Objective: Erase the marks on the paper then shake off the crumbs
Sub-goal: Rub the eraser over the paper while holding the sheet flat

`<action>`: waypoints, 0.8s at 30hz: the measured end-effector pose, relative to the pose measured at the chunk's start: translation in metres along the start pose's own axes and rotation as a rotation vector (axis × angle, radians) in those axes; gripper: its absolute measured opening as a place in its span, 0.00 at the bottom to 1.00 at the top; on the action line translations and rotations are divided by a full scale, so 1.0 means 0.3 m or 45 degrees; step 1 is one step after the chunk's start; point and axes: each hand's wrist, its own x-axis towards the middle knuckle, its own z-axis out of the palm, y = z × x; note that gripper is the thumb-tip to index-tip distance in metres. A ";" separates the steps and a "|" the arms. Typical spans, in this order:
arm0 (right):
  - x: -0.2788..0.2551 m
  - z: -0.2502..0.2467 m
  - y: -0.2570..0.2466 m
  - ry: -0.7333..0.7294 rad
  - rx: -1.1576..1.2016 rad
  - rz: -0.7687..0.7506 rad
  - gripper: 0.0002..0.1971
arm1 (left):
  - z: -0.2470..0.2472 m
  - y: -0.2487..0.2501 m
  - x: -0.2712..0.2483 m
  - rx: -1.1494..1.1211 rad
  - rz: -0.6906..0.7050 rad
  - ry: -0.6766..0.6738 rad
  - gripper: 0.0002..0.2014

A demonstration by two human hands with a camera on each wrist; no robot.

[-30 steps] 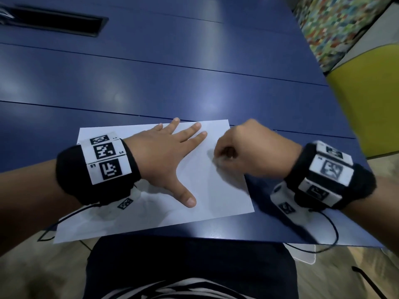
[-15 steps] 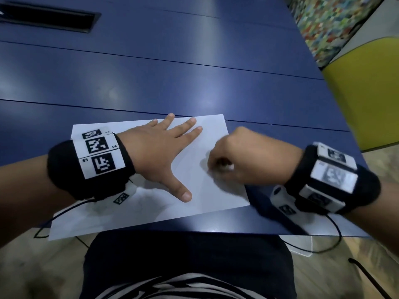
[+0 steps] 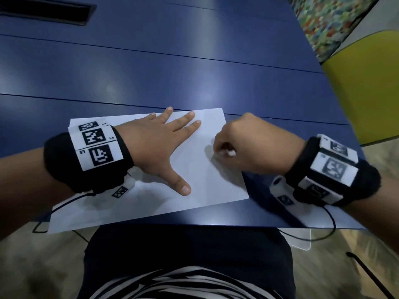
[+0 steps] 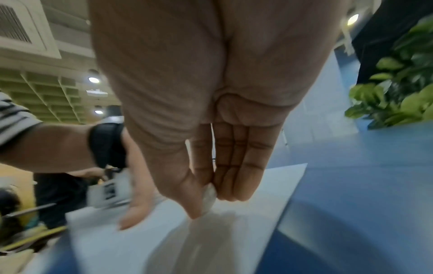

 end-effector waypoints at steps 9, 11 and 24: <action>-0.036 0.013 -0.026 -0.055 0.029 0.083 0.04 | -0.003 0.000 -0.001 -0.004 0.010 -0.004 0.79; -0.040 0.029 -0.059 -0.085 -0.005 0.051 0.05 | -0.003 0.001 0.000 -0.007 0.009 -0.005 0.79; -0.050 0.047 -0.090 -0.126 0.050 -0.020 0.06 | 0.001 0.000 -0.003 -0.027 0.012 0.024 0.78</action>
